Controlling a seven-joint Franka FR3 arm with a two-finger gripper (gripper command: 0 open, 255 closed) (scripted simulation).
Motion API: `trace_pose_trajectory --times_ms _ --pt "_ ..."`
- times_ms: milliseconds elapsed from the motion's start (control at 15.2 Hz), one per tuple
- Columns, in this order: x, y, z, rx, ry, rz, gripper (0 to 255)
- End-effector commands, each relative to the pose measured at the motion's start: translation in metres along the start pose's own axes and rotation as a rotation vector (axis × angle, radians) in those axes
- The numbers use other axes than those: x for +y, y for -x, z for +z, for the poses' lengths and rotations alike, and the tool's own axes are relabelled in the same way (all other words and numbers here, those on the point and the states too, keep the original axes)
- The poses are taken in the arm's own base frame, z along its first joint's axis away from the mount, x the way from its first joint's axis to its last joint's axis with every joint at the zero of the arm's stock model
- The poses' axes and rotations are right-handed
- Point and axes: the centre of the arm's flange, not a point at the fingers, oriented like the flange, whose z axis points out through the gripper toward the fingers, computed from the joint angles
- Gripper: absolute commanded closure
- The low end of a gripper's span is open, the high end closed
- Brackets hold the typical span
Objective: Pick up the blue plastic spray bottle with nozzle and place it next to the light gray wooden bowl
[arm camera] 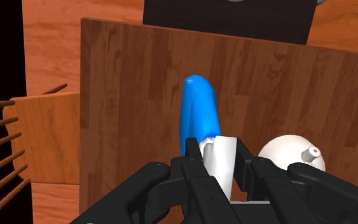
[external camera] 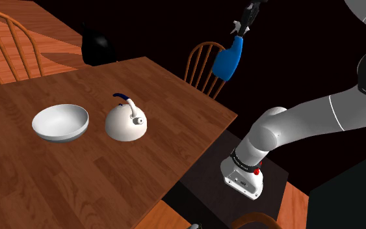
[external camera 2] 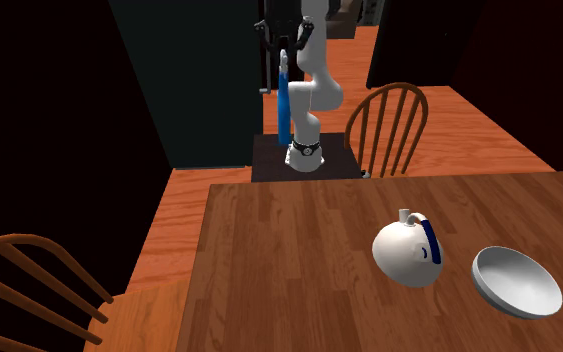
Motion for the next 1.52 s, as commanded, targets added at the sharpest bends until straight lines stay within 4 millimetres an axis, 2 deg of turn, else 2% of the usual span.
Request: trace_pose_trajectory --times_ms 0,1452 --pt "-0.030 -0.005 0.012 0.000 0.000 0.003 255" --pt "-0.301 -0.087 0.074 0.000 0.000 0.003 255"
